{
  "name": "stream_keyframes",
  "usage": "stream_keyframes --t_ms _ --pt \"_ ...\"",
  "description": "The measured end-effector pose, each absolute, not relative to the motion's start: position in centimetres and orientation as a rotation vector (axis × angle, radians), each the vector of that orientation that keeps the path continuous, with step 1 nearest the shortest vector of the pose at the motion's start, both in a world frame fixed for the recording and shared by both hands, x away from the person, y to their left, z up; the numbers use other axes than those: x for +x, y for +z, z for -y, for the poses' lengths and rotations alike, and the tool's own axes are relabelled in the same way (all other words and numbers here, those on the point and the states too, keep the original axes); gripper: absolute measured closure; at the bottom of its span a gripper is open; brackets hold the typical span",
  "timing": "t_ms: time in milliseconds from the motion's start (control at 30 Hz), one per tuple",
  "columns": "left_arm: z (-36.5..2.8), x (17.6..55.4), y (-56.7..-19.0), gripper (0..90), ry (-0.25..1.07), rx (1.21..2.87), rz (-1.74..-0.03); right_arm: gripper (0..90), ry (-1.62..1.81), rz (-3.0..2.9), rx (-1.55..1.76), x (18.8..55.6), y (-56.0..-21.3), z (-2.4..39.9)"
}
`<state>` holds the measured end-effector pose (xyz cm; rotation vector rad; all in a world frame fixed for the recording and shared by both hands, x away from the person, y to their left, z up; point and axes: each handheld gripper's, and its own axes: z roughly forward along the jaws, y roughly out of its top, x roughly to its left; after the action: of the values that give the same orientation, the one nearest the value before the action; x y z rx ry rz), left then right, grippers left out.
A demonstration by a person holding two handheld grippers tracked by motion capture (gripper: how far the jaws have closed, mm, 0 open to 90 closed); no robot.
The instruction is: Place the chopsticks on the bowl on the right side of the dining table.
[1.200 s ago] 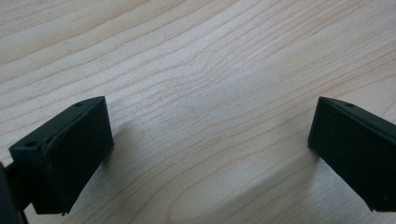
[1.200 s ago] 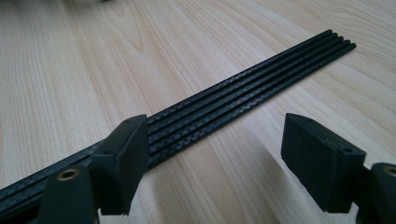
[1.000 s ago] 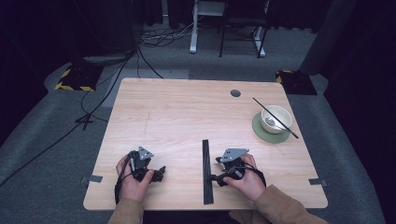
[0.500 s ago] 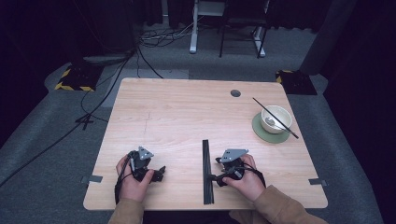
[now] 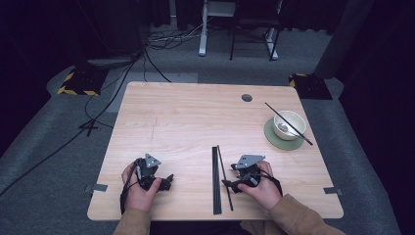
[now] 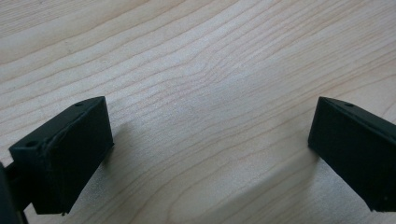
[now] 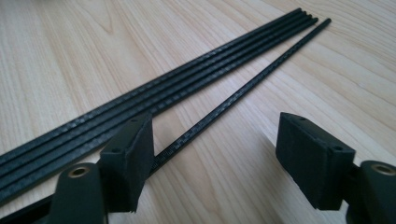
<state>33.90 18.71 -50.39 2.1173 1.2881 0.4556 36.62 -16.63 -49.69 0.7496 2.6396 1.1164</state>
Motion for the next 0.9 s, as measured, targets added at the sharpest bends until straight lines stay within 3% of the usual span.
stream_keyframes --t_ms 367,900 --pt "-18.7 33.9 -50.4 0.1 0.456 2.116 -1.288 40.6 1.067 -2.593 0.812 37.5 -49.5 19.1" --pt "-18.7 33.9 -50.4 0.1 0.454 2.119 -1.288 77.2 0.991 -2.581 0.915 38.0 -48.8 21.8"
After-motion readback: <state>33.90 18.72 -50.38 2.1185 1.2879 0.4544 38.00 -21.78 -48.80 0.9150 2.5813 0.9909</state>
